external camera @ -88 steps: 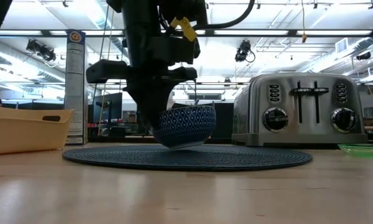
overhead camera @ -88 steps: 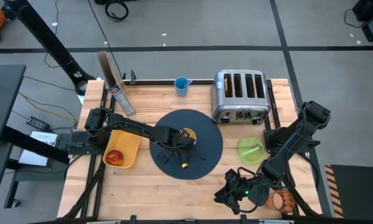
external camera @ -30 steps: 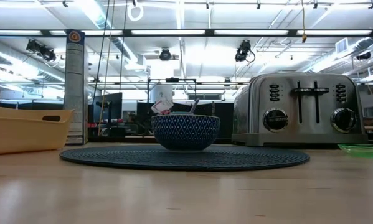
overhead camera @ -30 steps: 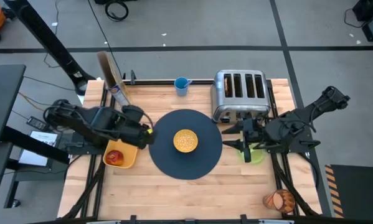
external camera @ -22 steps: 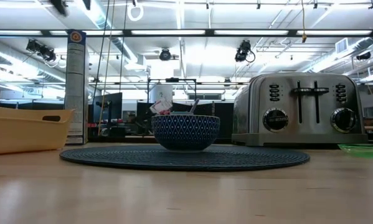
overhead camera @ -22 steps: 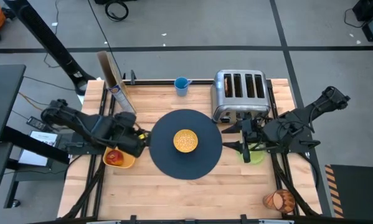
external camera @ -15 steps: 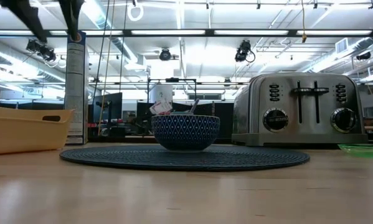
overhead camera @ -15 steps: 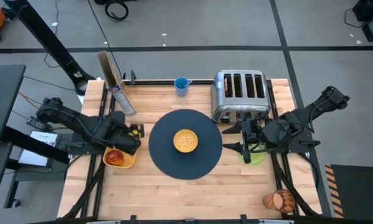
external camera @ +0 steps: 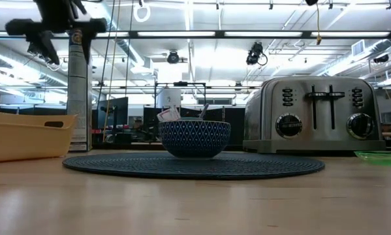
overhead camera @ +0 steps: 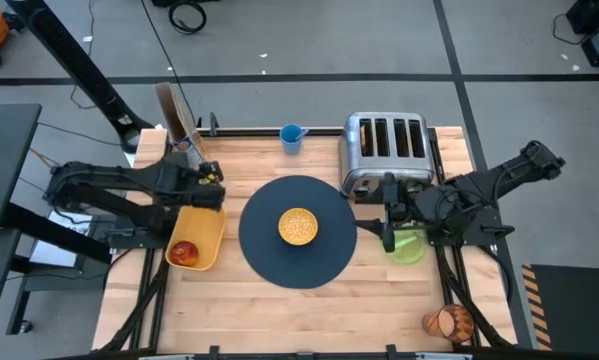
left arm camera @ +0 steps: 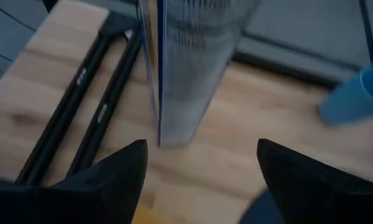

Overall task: Arrange a breakfast setting
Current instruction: Pour the cereal from the cereal box into the bowl

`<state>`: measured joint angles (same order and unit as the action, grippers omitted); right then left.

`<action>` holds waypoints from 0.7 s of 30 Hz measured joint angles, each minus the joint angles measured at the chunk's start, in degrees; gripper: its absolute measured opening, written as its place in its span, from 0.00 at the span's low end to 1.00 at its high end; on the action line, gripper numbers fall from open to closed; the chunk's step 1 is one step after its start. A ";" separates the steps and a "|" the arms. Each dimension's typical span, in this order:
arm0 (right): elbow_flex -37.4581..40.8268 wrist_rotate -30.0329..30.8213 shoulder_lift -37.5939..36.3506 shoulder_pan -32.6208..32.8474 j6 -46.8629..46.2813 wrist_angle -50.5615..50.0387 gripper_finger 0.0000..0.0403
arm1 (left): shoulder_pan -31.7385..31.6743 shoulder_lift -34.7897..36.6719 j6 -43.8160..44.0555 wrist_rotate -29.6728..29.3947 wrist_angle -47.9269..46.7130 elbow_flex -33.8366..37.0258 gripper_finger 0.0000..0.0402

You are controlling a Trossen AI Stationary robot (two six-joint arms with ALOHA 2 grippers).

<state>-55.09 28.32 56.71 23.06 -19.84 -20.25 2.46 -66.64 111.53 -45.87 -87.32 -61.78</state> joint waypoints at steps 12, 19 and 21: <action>0.02 -0.44 0.02 -6.27 0.50 0.00 0.72 | -9.60 -0.45 -4.68 -12.03 8.13 6.09 0.79; 0.02 -2.66 0.02 -8.68 0.51 0.18 0.72 | -16.97 -0.43 -11.92 -15.95 15.28 7.80 0.79; 0.02 -3.41 0.02 -9.04 0.51 0.51 0.72 | -19.21 -0.45 -12.13 -15.99 16.55 8.49 0.78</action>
<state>-55.07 24.90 56.73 14.02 -19.33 -19.74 -16.75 -67.09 99.40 -61.86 -70.77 -53.28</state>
